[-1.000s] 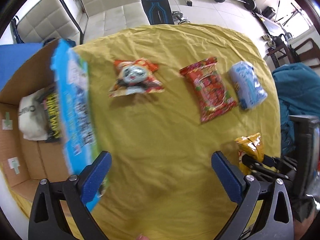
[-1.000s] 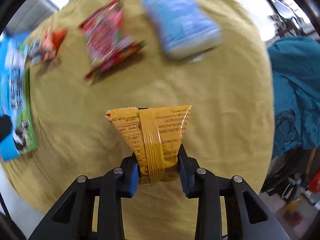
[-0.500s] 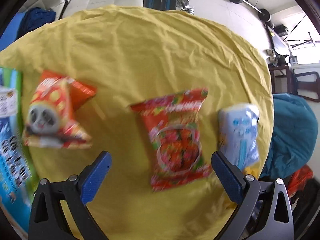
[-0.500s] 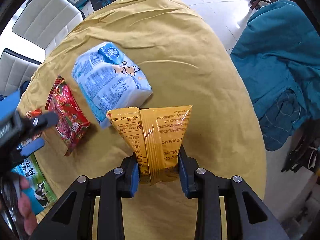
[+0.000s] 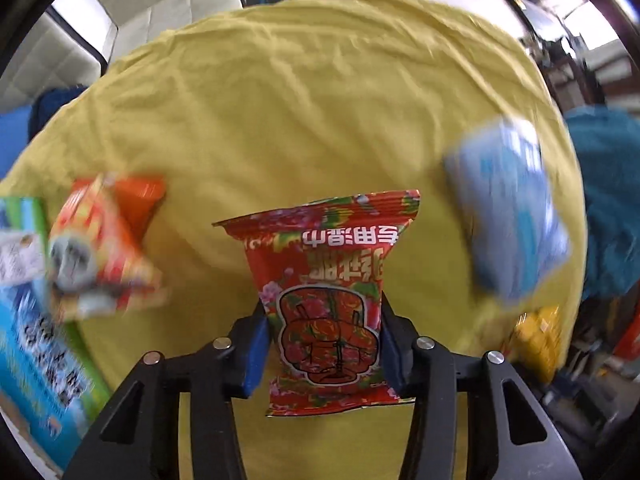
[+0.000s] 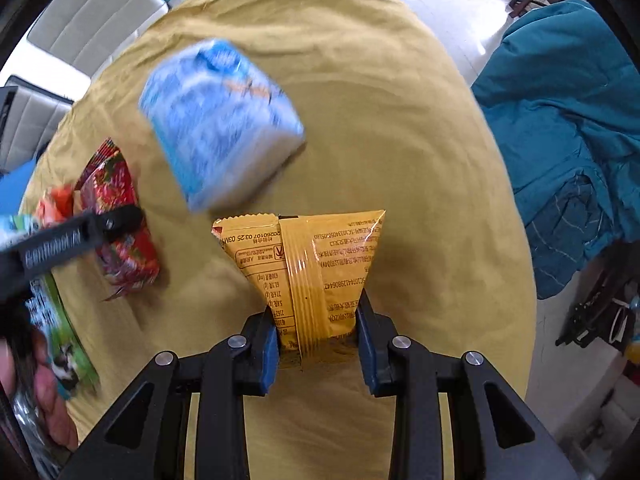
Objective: Organize soft objects
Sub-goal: 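Grasp the yellow chip bag with the right gripper while the left grasps the red candy bag, then lift both bags and carry them over the cardboard box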
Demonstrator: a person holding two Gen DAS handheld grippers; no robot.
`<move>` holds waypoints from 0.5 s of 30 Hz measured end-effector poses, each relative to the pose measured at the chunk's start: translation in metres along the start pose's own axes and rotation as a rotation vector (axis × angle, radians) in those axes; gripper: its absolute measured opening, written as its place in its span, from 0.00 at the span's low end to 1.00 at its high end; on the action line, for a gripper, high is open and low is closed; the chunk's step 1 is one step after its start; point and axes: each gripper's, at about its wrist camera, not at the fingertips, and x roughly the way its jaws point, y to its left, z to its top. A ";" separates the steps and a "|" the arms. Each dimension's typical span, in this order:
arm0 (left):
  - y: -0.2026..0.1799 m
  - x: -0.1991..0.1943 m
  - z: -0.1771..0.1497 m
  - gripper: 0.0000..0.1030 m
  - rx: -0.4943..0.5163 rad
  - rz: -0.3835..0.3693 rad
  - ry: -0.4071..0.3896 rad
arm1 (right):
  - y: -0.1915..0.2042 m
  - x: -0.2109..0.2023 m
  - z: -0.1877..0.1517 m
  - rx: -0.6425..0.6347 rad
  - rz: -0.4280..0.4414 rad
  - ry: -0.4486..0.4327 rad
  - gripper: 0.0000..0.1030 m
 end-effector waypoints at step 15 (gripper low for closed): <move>0.019 0.017 -0.103 0.45 0.021 0.054 0.057 | 0.020 0.025 -0.050 -0.114 -0.067 0.074 0.34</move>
